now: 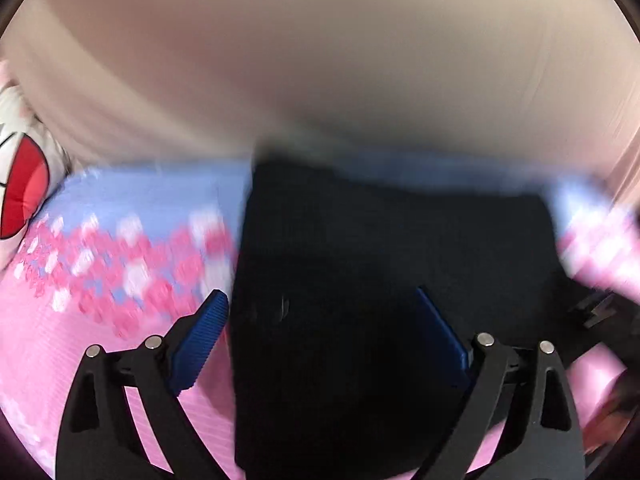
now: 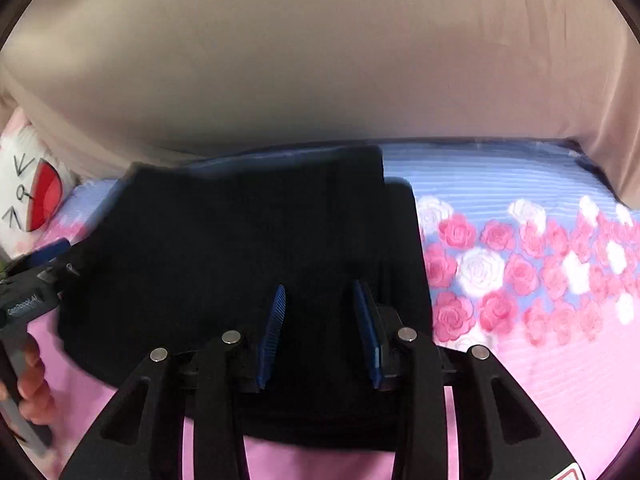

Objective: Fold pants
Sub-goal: 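Fold the lifted trousers over and lower them onto the bedspread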

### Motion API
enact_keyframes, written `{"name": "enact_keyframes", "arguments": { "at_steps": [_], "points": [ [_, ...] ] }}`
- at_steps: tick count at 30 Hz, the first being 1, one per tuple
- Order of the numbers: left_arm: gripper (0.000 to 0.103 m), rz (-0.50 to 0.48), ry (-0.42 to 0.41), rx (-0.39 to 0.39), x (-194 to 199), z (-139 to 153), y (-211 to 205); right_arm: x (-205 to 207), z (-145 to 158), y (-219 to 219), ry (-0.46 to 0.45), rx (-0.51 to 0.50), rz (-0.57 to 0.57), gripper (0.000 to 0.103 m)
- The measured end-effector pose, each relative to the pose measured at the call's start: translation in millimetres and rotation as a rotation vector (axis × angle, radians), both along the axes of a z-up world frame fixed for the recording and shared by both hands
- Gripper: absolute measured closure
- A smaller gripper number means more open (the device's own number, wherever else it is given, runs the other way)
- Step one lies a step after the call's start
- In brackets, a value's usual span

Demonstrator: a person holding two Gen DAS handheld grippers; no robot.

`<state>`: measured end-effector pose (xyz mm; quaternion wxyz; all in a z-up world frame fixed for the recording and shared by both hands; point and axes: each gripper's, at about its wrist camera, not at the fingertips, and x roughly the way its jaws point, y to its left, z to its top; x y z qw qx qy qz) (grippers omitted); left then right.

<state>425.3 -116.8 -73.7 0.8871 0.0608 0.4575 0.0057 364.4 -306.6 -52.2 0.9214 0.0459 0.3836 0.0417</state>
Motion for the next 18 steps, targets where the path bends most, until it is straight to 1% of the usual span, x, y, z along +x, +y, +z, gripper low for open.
{"name": "enact_keyframes", "arguments": {
  "at_steps": [1,2,3,4,5,6,7,9,10,11,12,13,14,15,17,18],
  "points": [
    [0.012,0.003,0.009,-0.065,-4,-3,10,-5,4,-1,0.003,-0.003,0.002,0.067],
    [0.013,0.019,0.001,-0.134,-13,4,22,-13,14,-5,0.015,-0.012,-0.023,0.048],
    [0.013,0.038,0.004,-0.194,-21,13,37,-20,22,-9,0.009,-0.013,-0.04,0.025],
    [0.011,0.042,0.005,-0.228,-27,18,45,-30,29,-13,-0.014,-0.001,-0.038,0.018],
    [0.007,0.049,0.008,-0.263,-32,21,55,-42,36,-18,-0.042,0.021,-0.035,0.016],
    [0.005,0.072,0.02,-0.284,-37,20,65,-47,36,-25,-0.035,0.044,-0.043,0.016],
    [0.005,0.085,0.042,-0.293,-38,16,70,-46,32,-29,-0.003,0.07,-0.045,0.016],
    [0.005,0.086,0.112,-0.375,-35,-3,80,-41,13,-44,0.08,0.14,-0.062,0.016],
    [0.005,0.098,0.131,-0.421,-36,-10,81,-37,3,-49,0.118,0.176,-0.071,0.016],
    [0.006,0.089,0.102,-0.413,-37,-9,79,-33,-9,-49,0.161,0.242,-0.061,0.017],
    [0.025,0.05,0.113,-0.417,-37,-9,73,-33,-17,-47,0.17,0.307,-0.052,0.029],
    [0.037,0.018,0.13,-0.445,-35,-10,69,-36,-15,-44,0.134,0.301,-0.058,0.046],
    [0.051,0.015,0.141,-0.471,-36,-7,67,-37,-13,-39,0.147,0.332,-0.028,0.06],
    [0.063,0.019,0.14,-0.468,-38,-4,66,-41,-8,-38,0.139,0.339,-0.031,0.066],
    [0.067,-0.007,0.127,-0.45,-48,11,64,-56,10,-32,0.106,0.334,-0.003,0.069],
    [0.068,-0.01,0.133,-0.459,-53,15,65,-65,15,-30,0.097,0.343,0.007,0.069]
  ]
}}
